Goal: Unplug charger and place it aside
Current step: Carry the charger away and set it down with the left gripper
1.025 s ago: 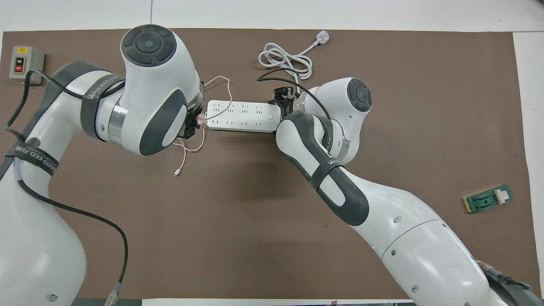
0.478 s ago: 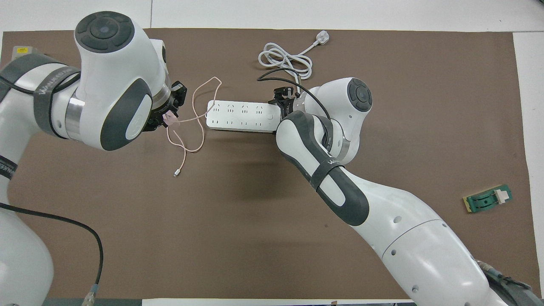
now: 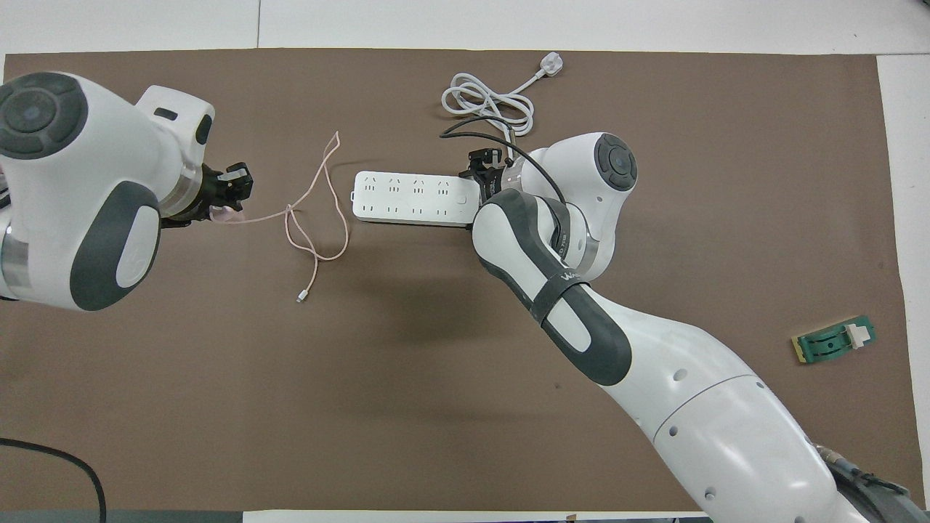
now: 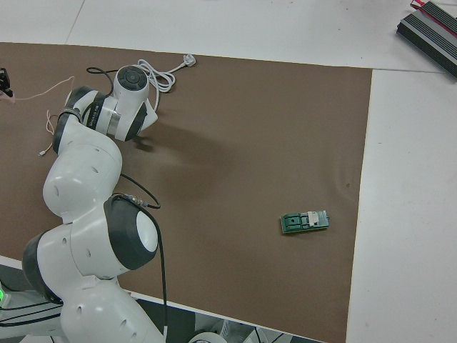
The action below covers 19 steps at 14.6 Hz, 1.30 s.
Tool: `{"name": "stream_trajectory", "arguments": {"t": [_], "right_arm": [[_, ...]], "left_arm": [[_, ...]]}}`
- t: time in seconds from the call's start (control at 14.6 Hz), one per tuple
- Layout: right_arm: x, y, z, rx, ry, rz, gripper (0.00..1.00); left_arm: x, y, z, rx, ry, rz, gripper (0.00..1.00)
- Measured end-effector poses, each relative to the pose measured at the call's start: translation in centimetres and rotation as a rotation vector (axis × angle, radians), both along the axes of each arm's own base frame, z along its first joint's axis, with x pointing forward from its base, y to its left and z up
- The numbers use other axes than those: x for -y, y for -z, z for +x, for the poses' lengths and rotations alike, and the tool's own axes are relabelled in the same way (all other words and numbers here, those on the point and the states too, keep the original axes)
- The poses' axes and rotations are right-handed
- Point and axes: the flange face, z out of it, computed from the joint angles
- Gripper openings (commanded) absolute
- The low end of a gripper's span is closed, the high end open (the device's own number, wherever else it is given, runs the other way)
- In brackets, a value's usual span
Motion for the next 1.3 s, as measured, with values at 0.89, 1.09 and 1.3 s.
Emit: {"name": "stream_trajectory", "arguments": {"t": [0.89,1.09,1.3], "right_arm": [[0.8,-3.9,1.0,0.116,-0.138,-0.051,1.0],[2.8,-6.6,1.8,0.144,-0.187,-0.072,1.0],[3.7,-9.1,1.9,0.172,-0.242,-0.121,1.0]], "left_arm": [[-19.9,4.7,-5.6,-0.012,0.255,-0.409,0.0],[-20.0,7.2,-6.3,0.004,0.263,-0.518,0.0],[-19.6,9.0,-6.5,0.016,0.289,-0.587,0.0]]}}
